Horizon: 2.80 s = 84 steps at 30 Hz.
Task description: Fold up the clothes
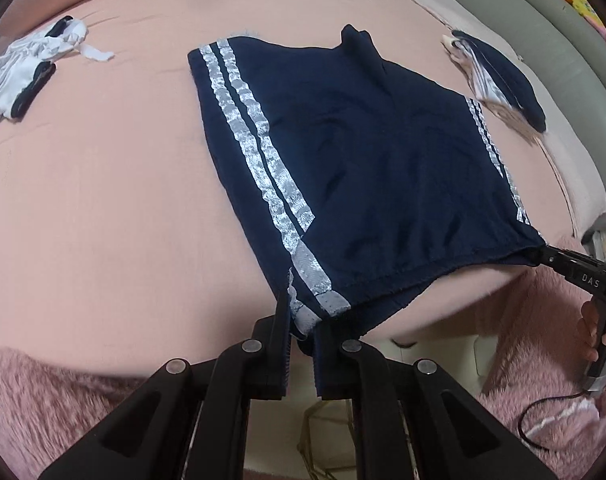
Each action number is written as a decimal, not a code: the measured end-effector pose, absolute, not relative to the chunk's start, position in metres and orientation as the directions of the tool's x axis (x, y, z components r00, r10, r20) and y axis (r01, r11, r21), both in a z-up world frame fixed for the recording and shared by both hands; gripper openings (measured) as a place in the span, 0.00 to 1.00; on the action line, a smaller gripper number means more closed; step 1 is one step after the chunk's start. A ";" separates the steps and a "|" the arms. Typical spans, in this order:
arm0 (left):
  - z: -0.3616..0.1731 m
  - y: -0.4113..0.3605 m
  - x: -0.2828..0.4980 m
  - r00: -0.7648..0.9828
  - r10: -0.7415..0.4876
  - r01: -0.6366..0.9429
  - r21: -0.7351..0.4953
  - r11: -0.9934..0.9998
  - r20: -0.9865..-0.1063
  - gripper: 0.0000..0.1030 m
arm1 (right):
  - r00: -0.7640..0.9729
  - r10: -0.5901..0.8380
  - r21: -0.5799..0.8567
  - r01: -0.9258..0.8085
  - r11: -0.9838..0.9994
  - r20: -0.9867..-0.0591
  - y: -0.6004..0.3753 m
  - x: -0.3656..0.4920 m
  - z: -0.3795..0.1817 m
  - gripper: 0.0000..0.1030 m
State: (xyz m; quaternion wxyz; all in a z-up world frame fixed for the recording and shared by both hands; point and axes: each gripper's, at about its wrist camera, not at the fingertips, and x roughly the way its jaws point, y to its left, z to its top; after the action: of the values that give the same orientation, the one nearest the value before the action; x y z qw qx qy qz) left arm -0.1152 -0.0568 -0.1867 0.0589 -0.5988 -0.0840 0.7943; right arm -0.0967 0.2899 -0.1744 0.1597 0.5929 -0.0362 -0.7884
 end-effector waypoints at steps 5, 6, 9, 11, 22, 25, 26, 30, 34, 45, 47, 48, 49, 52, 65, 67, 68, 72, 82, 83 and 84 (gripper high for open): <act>-0.198 -0.060 -0.122 -0.215 0.198 0.029 -0.209 -0.977 -0.956 0.08 | -0.190 -0.242 0.201 0.212 -0.956 -0.952 0.285 -0.104 -0.193 0.44; -0.195 -0.060 -0.120 -0.209 0.194 0.020 -0.203 -0.979 -0.958 0.11 | -0.201 -0.252 0.210 0.209 -0.955 -0.946 0.286 -0.105 -0.187 0.44; -0.179 -0.060 -0.108 -0.222 0.184 -0.008 -0.187 -0.982 -0.957 0.34 | -0.245 -0.275 0.228 0.205 -0.952 -0.930 0.292 -0.105 -0.169 0.51; -0.168 -0.060 -0.098 -0.242 0.212 -0.026 -0.212 -0.977 -0.947 0.49 | -0.281 -0.292 0.240 0.206 -0.949 -0.914 0.297 -0.104 -0.155 0.55; -0.153 -0.067 -0.131 -0.358 0.318 -0.047 -0.323 -0.945 -0.878 0.51 | -0.358 -0.281 0.201 0.244 -0.949 -0.890 0.281 -0.127 -0.141 0.56; -0.161 -0.108 -0.169 -0.423 0.342 0.121 -0.426 -0.896 -0.839 0.50 | -0.332 -0.261 0.209 0.183 -0.961 -0.907 0.280 -0.138 -0.163 0.56; -0.165 -0.119 -0.183 -0.436 0.349 0.149 -0.449 -0.881 -0.830 0.50 | -0.341 -0.258 0.207 0.180 -0.962 -0.904 0.281 -0.144 -0.163 0.56; -0.184 -0.133 -0.229 -0.439 0.346 0.214 -0.470 -0.856 -0.829 0.50 | -0.391 -0.231 0.154 0.218 -0.964 -0.891 0.285 -0.167 -0.154 0.56; -0.204 -0.129 -0.255 -0.425 0.385 0.235 -0.510 -0.827 -0.819 0.45 | -0.396 -0.233 0.172 0.183 -0.968 -0.888 0.291 -0.199 -0.159 0.56; -0.187 -0.131 -0.284 -0.419 0.243 0.132 -0.324 -0.937 -0.875 0.04 | -0.367 -0.254 0.241 0.082 -0.967 -0.895 0.298 -0.275 -0.199 0.04; -0.175 -0.135 -0.295 -0.412 0.197 0.113 -0.265 -0.958 -0.890 0.04 | -0.373 -0.248 0.215 0.129 -0.968 -0.894 0.292 -0.281 -0.195 0.04; -0.174 -0.135 -0.301 -0.406 0.172 0.109 -0.235 -0.966 -0.897 0.05 | -0.369 -0.239 0.199 0.142 -0.970 -0.898 0.290 -0.284 -0.195 0.04; -0.178 -0.135 -0.305 -0.384 0.156 0.094 -0.207 -0.974 -0.910 0.07 | -0.354 -0.232 0.188 0.153 -0.970 -0.906 0.287 -0.286 -0.197 0.04; -0.196 -0.135 -0.316 -0.288 0.123 0.049 -0.142 -0.989 -0.950 0.10 | -0.335 -0.238 0.184 0.184 -0.965 -0.912 0.285 -0.285 -0.203 0.08; -0.172 -0.048 -0.234 -0.353 0.211 -0.225 -0.136 -0.965 -0.912 0.11 | -0.275 -0.432 0.304 0.405 -0.862 -0.859 0.252 -0.176 -0.165 0.10; -0.177 -0.032 -0.220 -0.325 0.189 -0.249 -0.109 -0.962 -0.926 0.11 | -0.192 -0.359 0.243 0.451 -0.859 -0.913 0.234 -0.159 -0.184 0.10; -0.173 -0.027 -0.208 -0.339 0.188 -0.258 -0.101 -0.961 -0.922 0.11 | -0.166 -0.325 0.219 0.459 -0.861 -0.931 0.231 -0.152 -0.190 0.10; -0.175 -0.014 -0.171 -0.323 0.193 -0.289 -0.098 -0.952 -0.927 0.11 | -0.168 -0.304 0.208 0.428 -0.879 -0.938 0.259 -0.129 -0.186 0.10; -0.173 -0.003 -0.142 -0.325 0.145 -0.331 -0.031 -0.943 -0.935 0.11 | -0.185 -0.239 0.125 0.480 -0.868 -0.953 0.272 -0.098 -0.160 0.10; -0.170 -0.005 -0.146 -0.347 0.149 -0.310 -0.037 -0.950 -0.926 0.11 | -0.209 -0.268 0.138 0.484 -0.864 -0.941 0.269 -0.096 -0.153 0.10; -0.166 -0.004 -0.150 -0.368 0.160 -0.299 -0.047 -0.953 -0.916 0.11 | -0.233 -0.296 0.151 0.491 -0.858 -0.926 0.263 -0.095 -0.148 0.10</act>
State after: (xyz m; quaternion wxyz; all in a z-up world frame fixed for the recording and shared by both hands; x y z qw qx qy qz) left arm -0.1503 -0.0043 -0.1663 0.1392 -0.5447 0.0636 0.8246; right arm -0.0955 0.2629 -0.1478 0.2522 0.5657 0.0859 -0.7804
